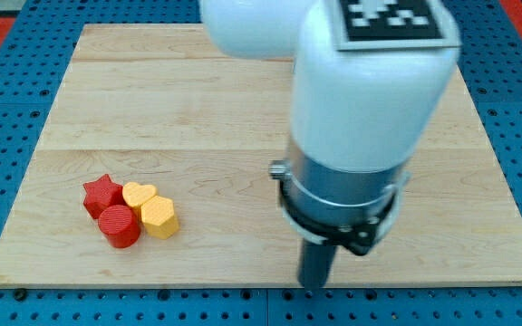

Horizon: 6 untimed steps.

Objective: Push the red circle and yellow heart up a bit

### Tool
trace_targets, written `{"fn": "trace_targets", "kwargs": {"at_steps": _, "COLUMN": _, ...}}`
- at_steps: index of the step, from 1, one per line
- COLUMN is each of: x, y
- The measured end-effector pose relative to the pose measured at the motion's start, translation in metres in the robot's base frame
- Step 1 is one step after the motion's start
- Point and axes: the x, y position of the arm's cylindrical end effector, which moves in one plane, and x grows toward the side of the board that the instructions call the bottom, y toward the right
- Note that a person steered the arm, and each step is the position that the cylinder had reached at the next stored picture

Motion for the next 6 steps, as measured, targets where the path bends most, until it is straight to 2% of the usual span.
{"fn": "trace_targets", "kwargs": {"at_steps": 2, "x": 0.0, "y": -0.088}}
{"fn": "trace_targets", "kwargs": {"at_steps": 3, "x": -0.012, "y": -0.163}}
{"fn": "trace_targets", "kwargs": {"at_steps": 4, "x": -0.037, "y": -0.21}}
{"fn": "trace_targets", "kwargs": {"at_steps": 5, "x": -0.074, "y": -0.226}}
{"fn": "trace_targets", "kwargs": {"at_steps": 6, "x": -0.099, "y": -0.268}}
